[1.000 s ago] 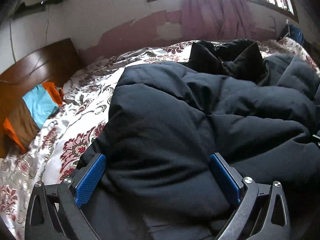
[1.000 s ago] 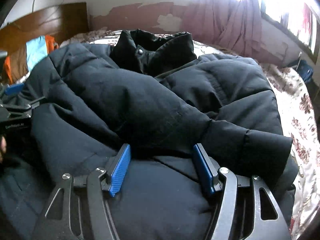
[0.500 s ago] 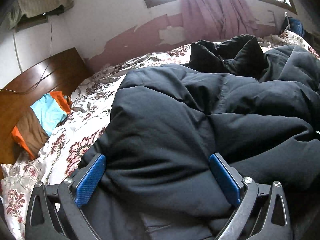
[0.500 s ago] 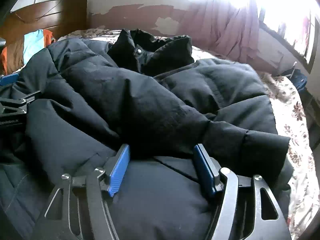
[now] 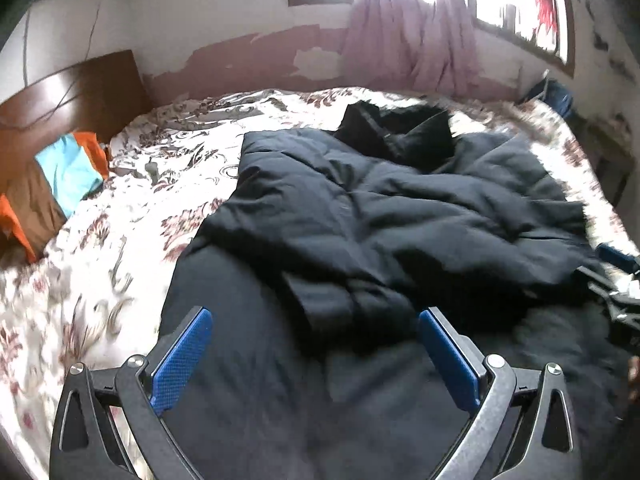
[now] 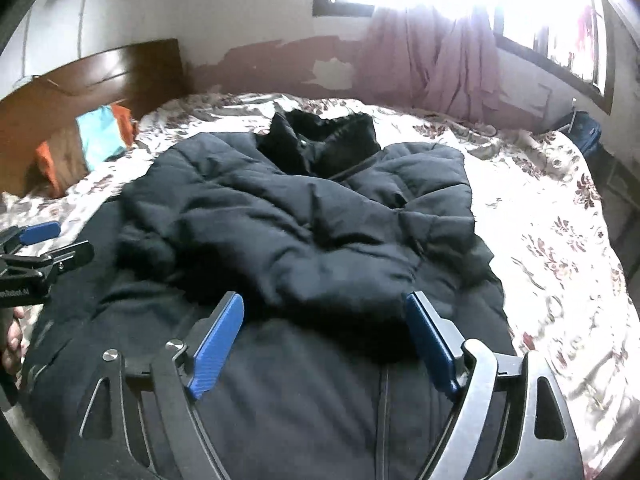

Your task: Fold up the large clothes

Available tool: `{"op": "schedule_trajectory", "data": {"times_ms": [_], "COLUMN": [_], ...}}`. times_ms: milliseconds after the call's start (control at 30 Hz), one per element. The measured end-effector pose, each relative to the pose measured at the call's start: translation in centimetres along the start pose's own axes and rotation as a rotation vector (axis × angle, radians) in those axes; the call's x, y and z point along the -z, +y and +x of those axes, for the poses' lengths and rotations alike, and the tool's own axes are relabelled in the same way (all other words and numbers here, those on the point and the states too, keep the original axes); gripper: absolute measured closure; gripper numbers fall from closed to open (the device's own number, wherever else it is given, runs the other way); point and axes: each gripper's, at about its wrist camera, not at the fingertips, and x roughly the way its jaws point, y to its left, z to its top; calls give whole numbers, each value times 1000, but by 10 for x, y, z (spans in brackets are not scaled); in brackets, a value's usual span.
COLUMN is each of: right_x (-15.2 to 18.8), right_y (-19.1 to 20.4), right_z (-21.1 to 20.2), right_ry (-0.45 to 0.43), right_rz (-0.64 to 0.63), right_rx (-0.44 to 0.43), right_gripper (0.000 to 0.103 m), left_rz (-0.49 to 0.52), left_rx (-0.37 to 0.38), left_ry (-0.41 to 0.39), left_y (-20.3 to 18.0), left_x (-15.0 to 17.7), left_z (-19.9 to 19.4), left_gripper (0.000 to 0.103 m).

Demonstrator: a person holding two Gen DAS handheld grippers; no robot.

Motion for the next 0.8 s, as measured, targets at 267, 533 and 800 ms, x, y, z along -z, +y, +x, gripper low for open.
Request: {"op": "schedule_trajectory", "data": {"times_ms": [267, 533, 800], "right_x": [30, 0, -79], "right_y": [-12, -47, -72], "right_z": [-66, -52, 51], "right_ry": [42, 150, 232], "right_rz": [29, 106, 121], "right_rx": [-102, -168, -106], "right_gripper": [16, 16, 16], "left_rz": [-103, -51, -5], "left_rx": [122, 119, 74], "left_ry": [7, 148, 177], "left_y": [9, 22, 29], "left_x": [47, 35, -64], "left_z": [-87, -93, -25], "left_gripper": [0, 0, 0]}}
